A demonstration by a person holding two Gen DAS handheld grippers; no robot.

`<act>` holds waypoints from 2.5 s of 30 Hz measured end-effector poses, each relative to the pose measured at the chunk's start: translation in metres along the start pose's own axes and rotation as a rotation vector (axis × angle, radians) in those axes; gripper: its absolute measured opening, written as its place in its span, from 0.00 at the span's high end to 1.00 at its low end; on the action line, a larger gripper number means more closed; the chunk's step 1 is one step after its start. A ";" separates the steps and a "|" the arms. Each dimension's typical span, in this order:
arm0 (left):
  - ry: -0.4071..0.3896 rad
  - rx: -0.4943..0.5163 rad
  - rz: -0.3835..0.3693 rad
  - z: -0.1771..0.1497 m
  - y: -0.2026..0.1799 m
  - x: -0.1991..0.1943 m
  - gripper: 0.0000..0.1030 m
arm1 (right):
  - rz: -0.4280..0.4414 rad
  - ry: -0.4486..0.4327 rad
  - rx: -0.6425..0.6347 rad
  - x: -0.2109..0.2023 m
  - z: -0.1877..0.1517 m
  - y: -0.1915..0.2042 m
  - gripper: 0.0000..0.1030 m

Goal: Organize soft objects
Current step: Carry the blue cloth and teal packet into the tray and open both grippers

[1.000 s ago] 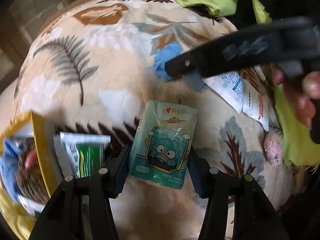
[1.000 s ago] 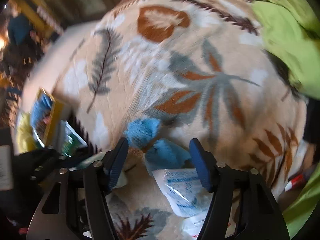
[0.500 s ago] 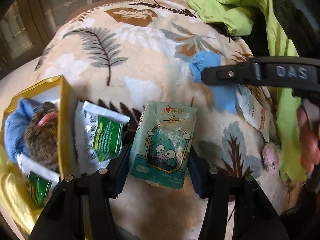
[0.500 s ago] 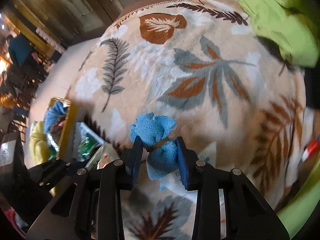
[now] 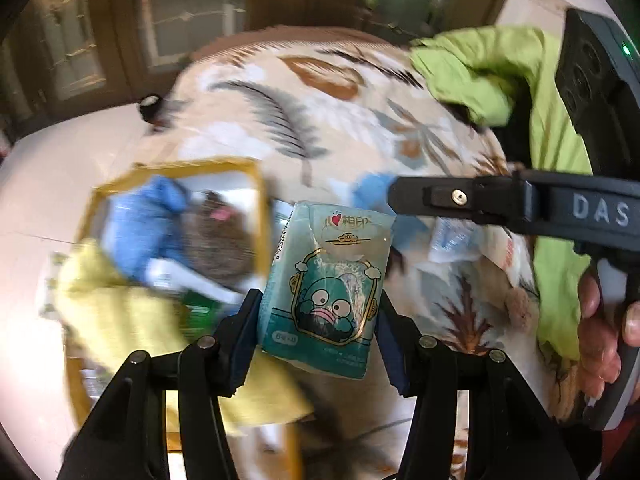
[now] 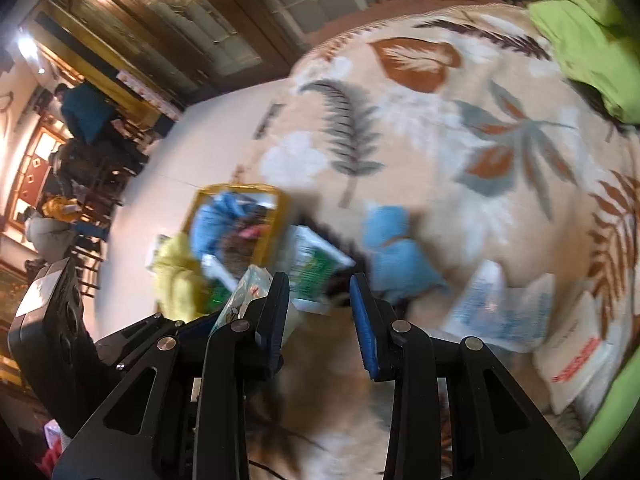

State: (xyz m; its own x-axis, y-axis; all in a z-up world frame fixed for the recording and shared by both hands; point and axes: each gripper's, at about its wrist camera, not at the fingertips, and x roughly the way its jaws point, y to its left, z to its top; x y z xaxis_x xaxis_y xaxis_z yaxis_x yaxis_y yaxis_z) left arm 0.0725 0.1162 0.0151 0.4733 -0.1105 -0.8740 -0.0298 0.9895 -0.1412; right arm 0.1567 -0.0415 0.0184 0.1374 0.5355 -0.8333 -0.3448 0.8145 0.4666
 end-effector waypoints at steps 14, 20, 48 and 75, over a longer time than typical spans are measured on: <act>-0.052 -0.135 0.061 -0.004 0.083 -0.032 0.47 | -0.008 -0.030 -0.047 0.006 0.021 0.038 0.66; -0.036 -0.131 0.028 -0.003 0.077 -0.021 0.47 | -0.231 0.083 0.009 0.033 0.024 -0.029 0.63; 0.024 -0.236 0.125 0.003 0.138 -0.001 0.47 | 0.095 0.159 0.034 0.115 0.033 0.099 0.74; -0.198 -0.200 0.245 -0.016 0.091 -0.058 0.36 | 0.104 0.022 -0.024 0.034 -0.008 0.101 0.53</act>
State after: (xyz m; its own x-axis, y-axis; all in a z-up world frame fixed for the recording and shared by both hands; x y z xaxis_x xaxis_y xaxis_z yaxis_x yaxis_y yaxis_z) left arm 0.0285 0.2116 0.0457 0.5911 0.1671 -0.7891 -0.3256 0.9445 -0.0439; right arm 0.1185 0.0574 0.0350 0.0790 0.6114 -0.7873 -0.3784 0.7491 0.5438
